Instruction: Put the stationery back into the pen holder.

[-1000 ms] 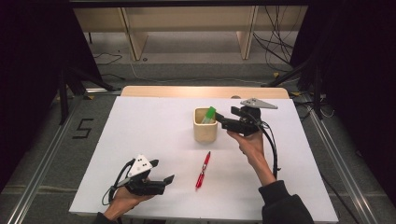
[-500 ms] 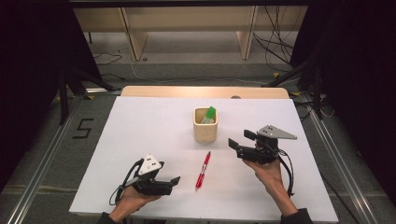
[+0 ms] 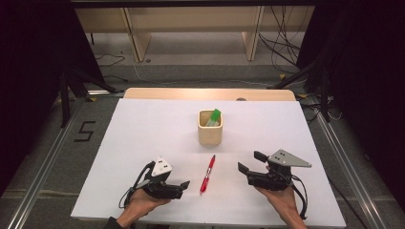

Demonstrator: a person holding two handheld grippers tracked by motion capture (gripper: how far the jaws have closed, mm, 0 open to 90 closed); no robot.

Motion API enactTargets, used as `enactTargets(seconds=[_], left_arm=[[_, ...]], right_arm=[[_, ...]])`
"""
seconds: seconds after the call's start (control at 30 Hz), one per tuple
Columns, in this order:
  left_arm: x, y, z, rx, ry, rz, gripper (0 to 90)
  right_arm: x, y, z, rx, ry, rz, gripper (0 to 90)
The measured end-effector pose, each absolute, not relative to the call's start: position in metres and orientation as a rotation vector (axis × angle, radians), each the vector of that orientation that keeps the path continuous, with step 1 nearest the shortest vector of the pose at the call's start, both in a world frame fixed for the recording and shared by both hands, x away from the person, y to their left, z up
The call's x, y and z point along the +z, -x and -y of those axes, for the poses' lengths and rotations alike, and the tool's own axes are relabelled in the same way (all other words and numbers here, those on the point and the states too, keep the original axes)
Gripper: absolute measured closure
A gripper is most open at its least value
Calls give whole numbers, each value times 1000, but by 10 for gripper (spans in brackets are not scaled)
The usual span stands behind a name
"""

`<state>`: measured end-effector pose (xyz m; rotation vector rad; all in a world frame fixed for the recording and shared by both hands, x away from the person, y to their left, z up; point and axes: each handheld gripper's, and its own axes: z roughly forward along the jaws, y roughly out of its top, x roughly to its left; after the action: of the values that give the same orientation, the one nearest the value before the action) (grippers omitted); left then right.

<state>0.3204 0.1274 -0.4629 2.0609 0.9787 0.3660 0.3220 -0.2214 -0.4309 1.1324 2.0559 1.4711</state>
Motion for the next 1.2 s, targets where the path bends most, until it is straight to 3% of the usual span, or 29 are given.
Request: enactTargets(seconds=[1.2], left_arm=[[-465,-334,-74,334,-2205,-981,238]], right_arm=[[-447,-286,228,1432,-1120,-2095,247]])
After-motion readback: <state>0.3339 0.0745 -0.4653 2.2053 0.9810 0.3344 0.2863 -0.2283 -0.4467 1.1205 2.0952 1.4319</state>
